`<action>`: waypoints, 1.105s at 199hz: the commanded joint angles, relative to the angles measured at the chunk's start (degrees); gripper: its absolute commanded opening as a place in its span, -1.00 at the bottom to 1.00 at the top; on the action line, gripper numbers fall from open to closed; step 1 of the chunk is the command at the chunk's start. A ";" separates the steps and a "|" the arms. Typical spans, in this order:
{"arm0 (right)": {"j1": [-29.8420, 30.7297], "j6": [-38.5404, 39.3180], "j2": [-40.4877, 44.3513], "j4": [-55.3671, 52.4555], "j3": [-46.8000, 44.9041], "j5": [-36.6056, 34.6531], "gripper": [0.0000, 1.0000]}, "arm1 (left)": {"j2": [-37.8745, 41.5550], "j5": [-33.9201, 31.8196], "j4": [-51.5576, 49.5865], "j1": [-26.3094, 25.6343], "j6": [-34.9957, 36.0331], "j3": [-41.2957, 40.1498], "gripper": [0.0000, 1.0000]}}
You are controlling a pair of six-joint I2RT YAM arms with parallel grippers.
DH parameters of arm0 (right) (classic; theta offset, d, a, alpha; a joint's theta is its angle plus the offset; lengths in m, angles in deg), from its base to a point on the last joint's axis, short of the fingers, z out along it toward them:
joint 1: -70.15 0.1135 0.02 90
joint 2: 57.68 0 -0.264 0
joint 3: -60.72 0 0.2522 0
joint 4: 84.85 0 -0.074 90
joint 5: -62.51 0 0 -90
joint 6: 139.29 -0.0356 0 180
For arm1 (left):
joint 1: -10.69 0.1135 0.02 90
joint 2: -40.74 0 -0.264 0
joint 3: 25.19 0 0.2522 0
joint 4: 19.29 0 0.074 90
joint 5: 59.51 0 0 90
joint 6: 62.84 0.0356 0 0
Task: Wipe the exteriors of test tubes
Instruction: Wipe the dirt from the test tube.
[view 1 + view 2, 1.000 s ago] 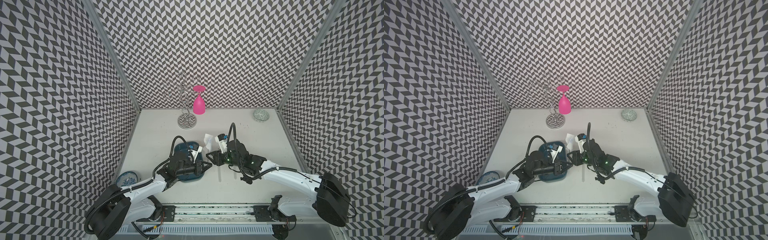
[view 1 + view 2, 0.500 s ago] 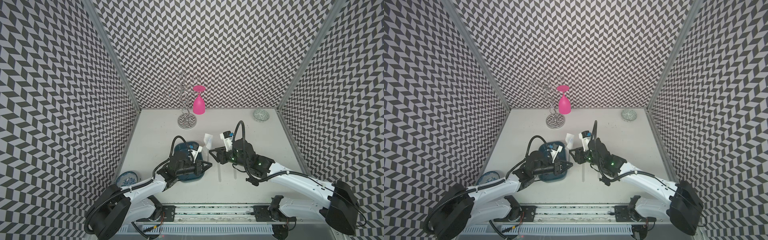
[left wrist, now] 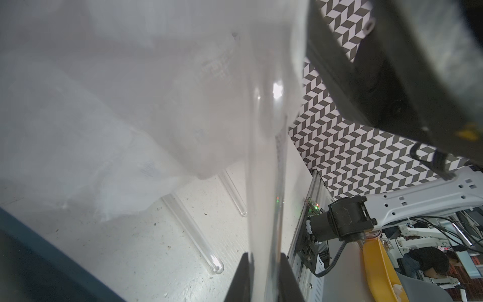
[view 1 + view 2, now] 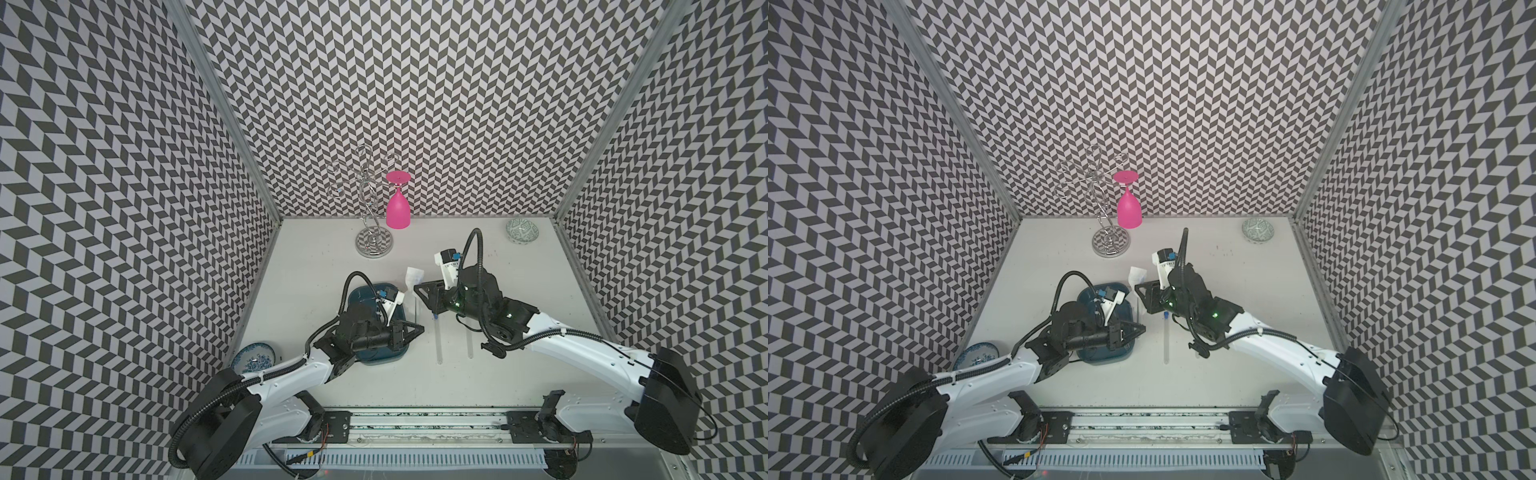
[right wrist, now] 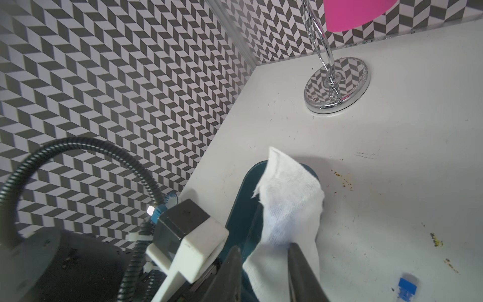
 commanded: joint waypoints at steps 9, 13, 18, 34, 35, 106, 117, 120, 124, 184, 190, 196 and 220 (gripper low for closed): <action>-0.13 1.18 -1.37 0.00 2.07 -0.65 -0.58 | 0.79 -0.26 1.51 0.04 0.16 0.76 -0.69; -0.13 1.24 -1.35 -0.21 2.19 -0.86 -0.60 | 0.88 -0.27 1.57 0.00 0.16 0.75 -0.69; -0.13 1.32 -1.50 -0.48 2.20 -1.14 -0.62 | 0.85 -0.27 1.59 0.02 0.16 0.70 -0.69; -0.14 1.50 -1.55 -0.88 2.18 -1.54 -0.72 | 0.68 -0.28 1.67 0.02 0.16 0.65 -0.69; -0.13 1.53 -1.53 -0.88 2.19 -1.54 -0.73 | 0.68 -0.28 1.64 0.03 0.16 0.66 -0.69; 0.28 4.34 -0.89 -4.93 3.37 1.73 -1.00 | -0.01 -0.45 2.08 0.12 0.16 0.72 -0.69; 0.77 4.85 -0.33 -5.68 3.14 1.87 -1.00 | -0.07 -0.50 2.19 0.13 0.03 0.73 -0.69; 0.89 4.82 -0.09 -5.75 2.98 1.82 -1.00 | -0.12 -0.46 2.20 0.13 0.06 0.75 -0.69; 1.08 4.97 0.30 -5.80 2.76 1.72 -1.00 | -0.12 -0.45 2.26 0.19 0.07 0.74 -0.69; 3.62 6.76 5.34 -2.86 -0.52 3.85 -1.00 | -0.49 -0.18 2.84 0.21 -0.41 0.57 -0.69; 3.85 7.08 4.86 -2.84 -0.37 4.06 -1.00 | -0.47 -0.10 2.93 0.15 -0.46 0.45 -0.69; 4.06 7.42 4.34 -2.98 0.03 4.32 -1.00 | -0.47 -0.11 2.92 0.21 -0.46 0.49 -0.69; 4.53 8.57 0.69 -4.00 2.15 5.10 -1.00 | -0.27 -0.01 2.96 0.21 -0.59 0.37 -0.69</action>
